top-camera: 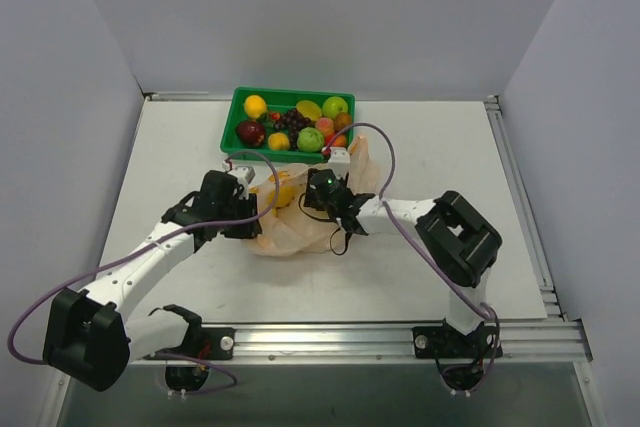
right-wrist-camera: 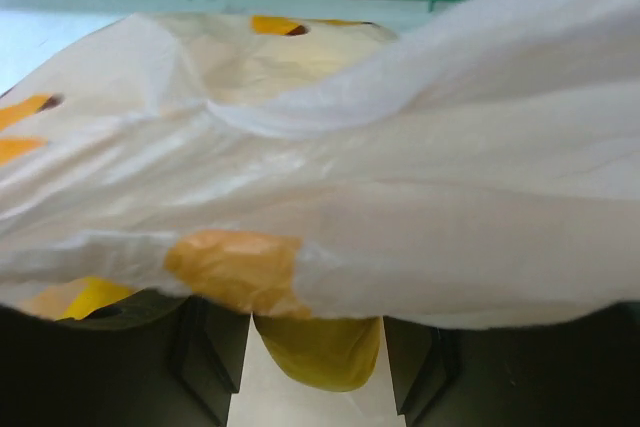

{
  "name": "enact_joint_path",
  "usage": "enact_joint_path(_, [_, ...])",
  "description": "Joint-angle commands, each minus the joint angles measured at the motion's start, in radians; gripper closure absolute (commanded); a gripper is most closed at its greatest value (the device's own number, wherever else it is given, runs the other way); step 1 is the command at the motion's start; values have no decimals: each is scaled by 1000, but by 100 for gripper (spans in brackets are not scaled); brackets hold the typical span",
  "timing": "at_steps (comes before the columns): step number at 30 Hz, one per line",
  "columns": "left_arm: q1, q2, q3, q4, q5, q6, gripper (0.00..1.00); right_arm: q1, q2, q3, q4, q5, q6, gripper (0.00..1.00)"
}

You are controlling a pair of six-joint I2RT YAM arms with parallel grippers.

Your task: Untie the knot of the plastic bag and take out the fruit

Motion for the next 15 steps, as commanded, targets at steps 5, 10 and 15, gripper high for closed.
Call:
enact_joint_path(5, [5,-34,22,17,-92,16,57,17,-298,-76,-169,-437,-135,95])
enact_joint_path(10, [6,-44,25,16,-103,22,58,29,-358,-59,-306,-648,-249,95])
enact_joint_path(15, [6,-87,18,14,-222,17,68,33,-390,-115,-306,-657,-260,90])
